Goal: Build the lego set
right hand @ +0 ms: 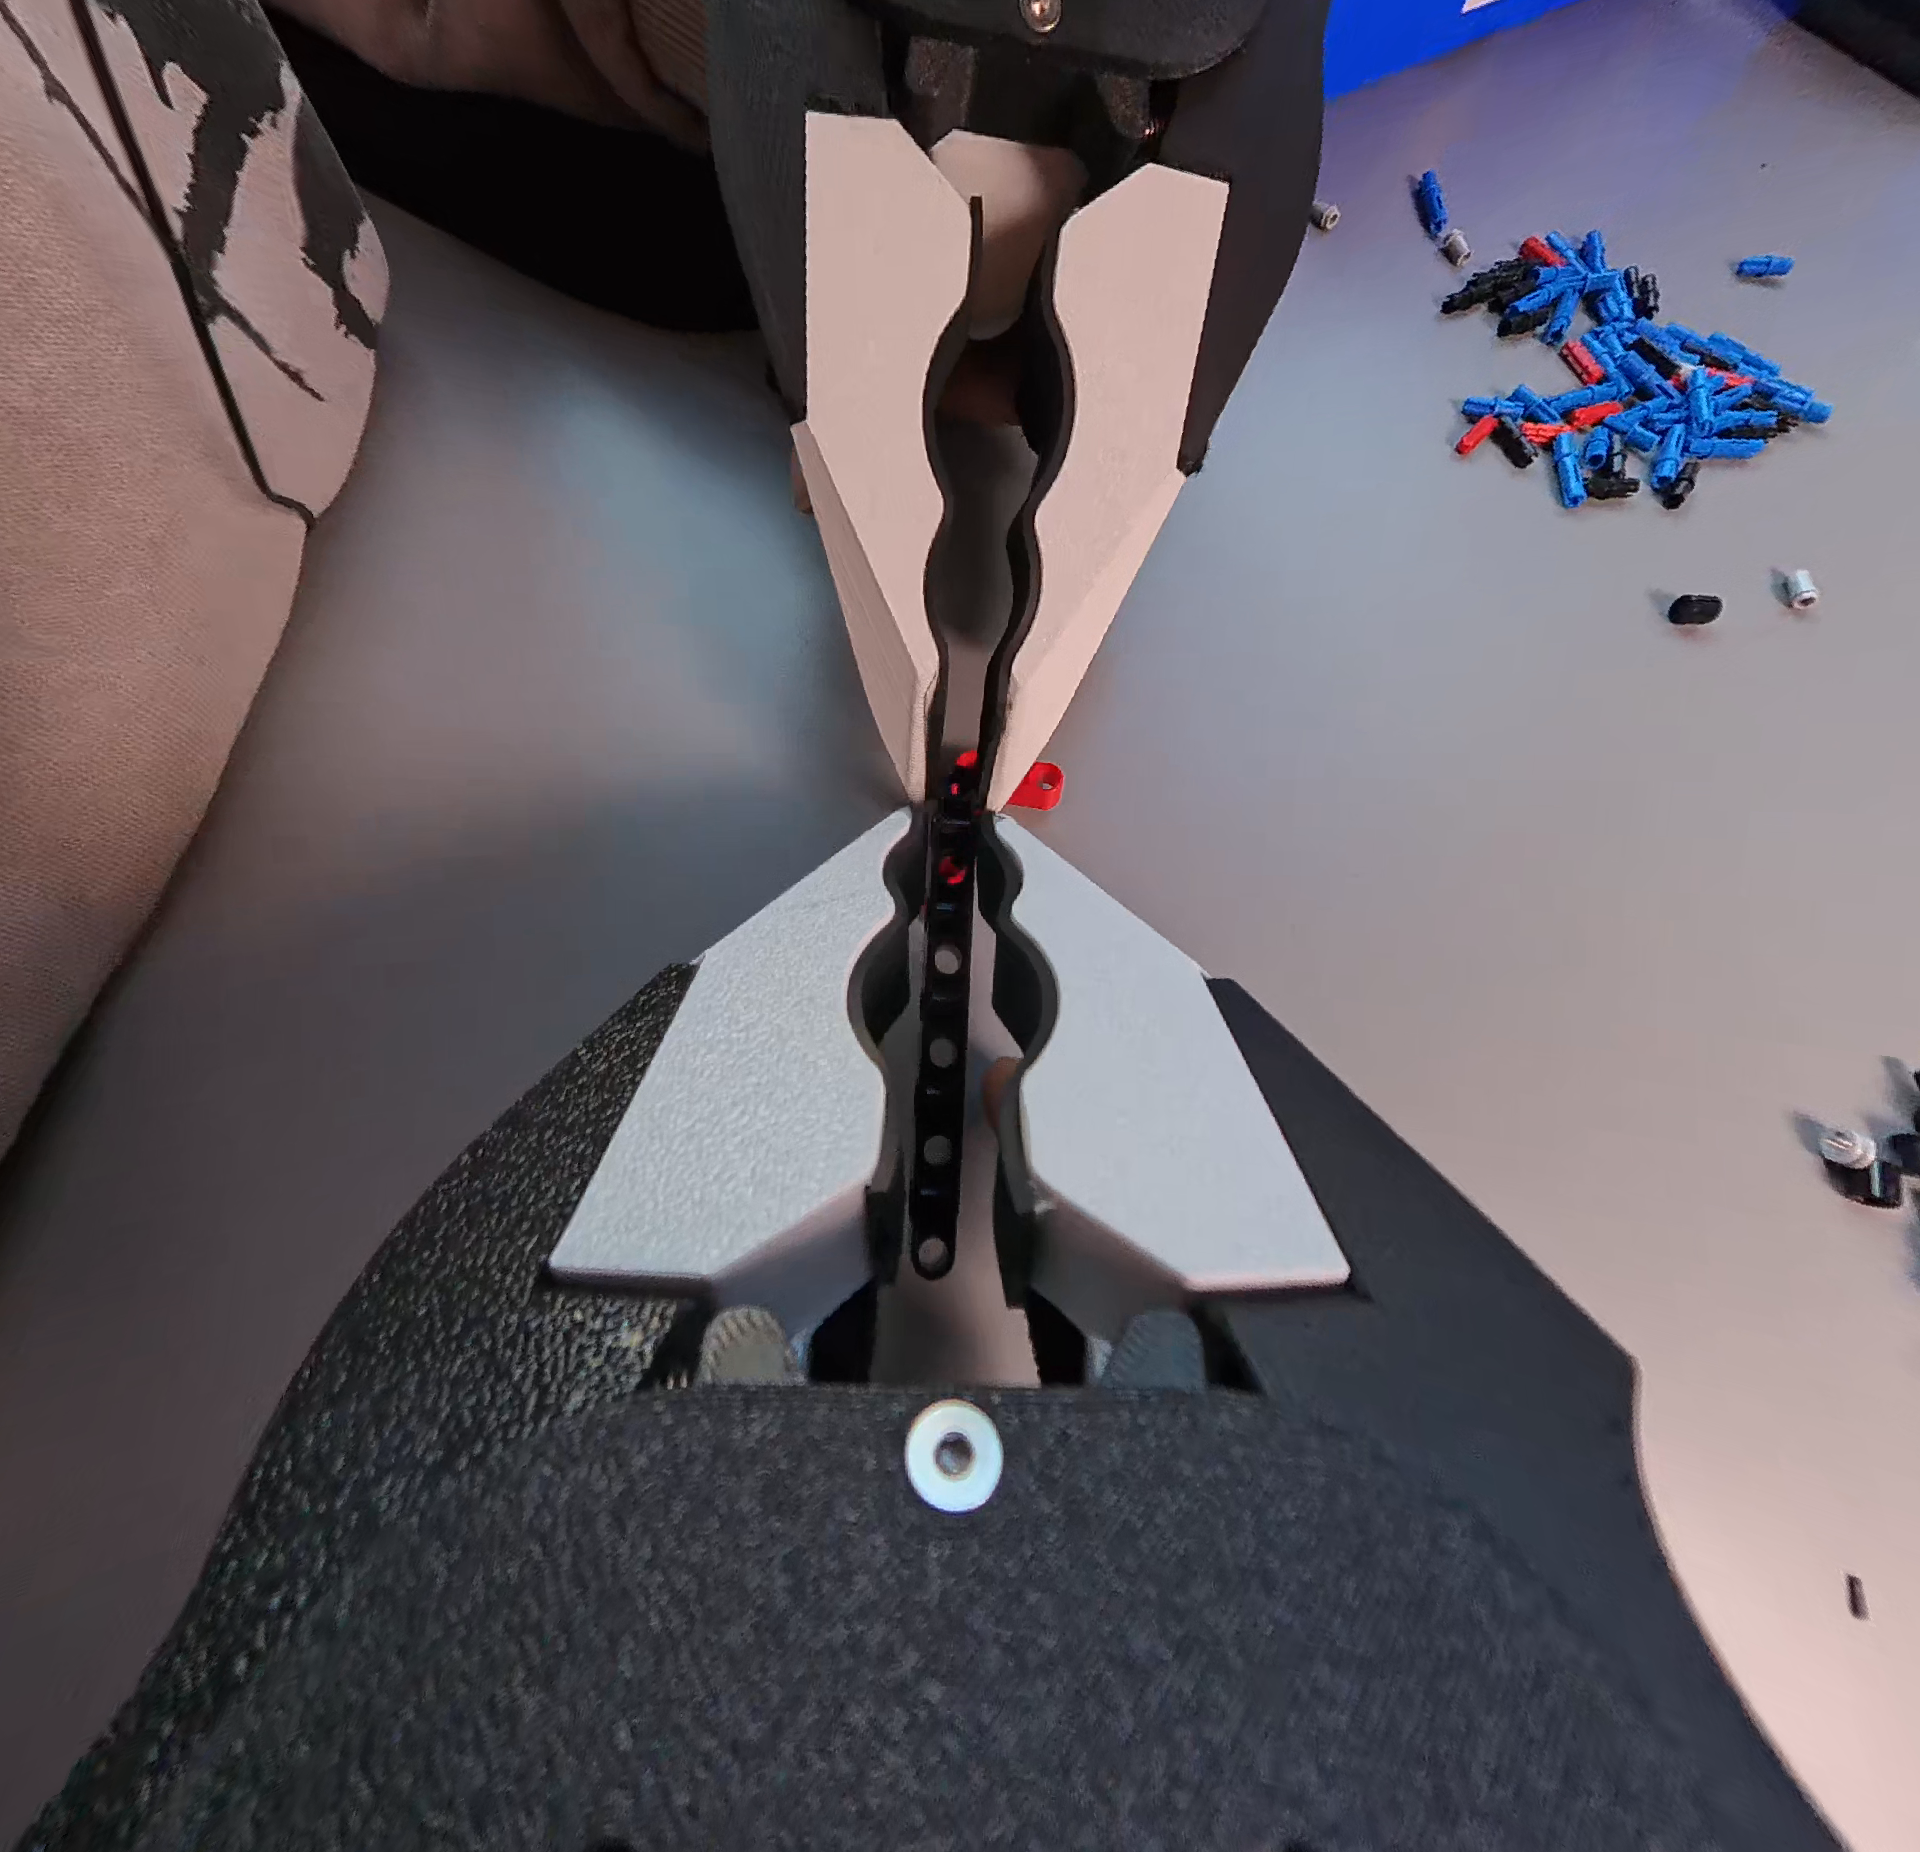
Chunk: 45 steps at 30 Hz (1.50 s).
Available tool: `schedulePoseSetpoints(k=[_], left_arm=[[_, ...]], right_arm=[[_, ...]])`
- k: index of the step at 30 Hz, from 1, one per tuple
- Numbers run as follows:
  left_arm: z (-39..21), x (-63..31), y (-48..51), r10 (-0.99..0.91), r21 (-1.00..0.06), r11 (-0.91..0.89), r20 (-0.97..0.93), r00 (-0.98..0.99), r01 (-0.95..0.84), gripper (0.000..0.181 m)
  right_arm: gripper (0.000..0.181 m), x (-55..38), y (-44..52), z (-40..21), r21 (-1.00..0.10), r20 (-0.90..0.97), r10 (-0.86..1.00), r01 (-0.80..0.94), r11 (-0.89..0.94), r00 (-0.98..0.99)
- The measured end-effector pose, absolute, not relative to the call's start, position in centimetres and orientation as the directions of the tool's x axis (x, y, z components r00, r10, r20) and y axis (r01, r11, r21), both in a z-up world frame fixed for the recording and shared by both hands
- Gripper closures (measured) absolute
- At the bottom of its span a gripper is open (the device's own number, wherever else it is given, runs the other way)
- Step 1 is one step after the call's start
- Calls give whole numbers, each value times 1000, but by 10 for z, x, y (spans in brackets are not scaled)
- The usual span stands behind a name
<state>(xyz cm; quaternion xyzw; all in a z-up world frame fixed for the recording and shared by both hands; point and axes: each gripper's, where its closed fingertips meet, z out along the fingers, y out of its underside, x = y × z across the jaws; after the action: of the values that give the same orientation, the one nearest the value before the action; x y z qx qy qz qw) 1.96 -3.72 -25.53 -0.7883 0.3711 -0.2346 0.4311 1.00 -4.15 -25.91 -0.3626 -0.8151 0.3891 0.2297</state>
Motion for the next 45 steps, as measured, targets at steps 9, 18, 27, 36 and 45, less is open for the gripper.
schedulePoseSetpoints(k=[9,18,27,36,45], left_arm=[[-274,0,-41,-784,-774,-395,3,621,-495,151],[-279,-3,-39,-790,-753,-377,-43,612,-539,175],[-279,-3,-39,-819,-762,-323,-71,569,-561,175],[-279,-2,-39,-820,-762,-318,-77,567,-564,175],[-279,-2,-38,-813,-762,-324,-79,577,-561,175]], right_arm=[[176,0,-38,-261,-715,97,824,537,448,-558],[175,-4,-37,-261,-576,142,801,610,544,-581],[176,-4,-37,-264,-376,99,675,600,706,-732],[176,-3,-37,-268,-323,72,723,669,669,-687],[171,-6,-41,-268,-411,104,745,654,635,-658]])
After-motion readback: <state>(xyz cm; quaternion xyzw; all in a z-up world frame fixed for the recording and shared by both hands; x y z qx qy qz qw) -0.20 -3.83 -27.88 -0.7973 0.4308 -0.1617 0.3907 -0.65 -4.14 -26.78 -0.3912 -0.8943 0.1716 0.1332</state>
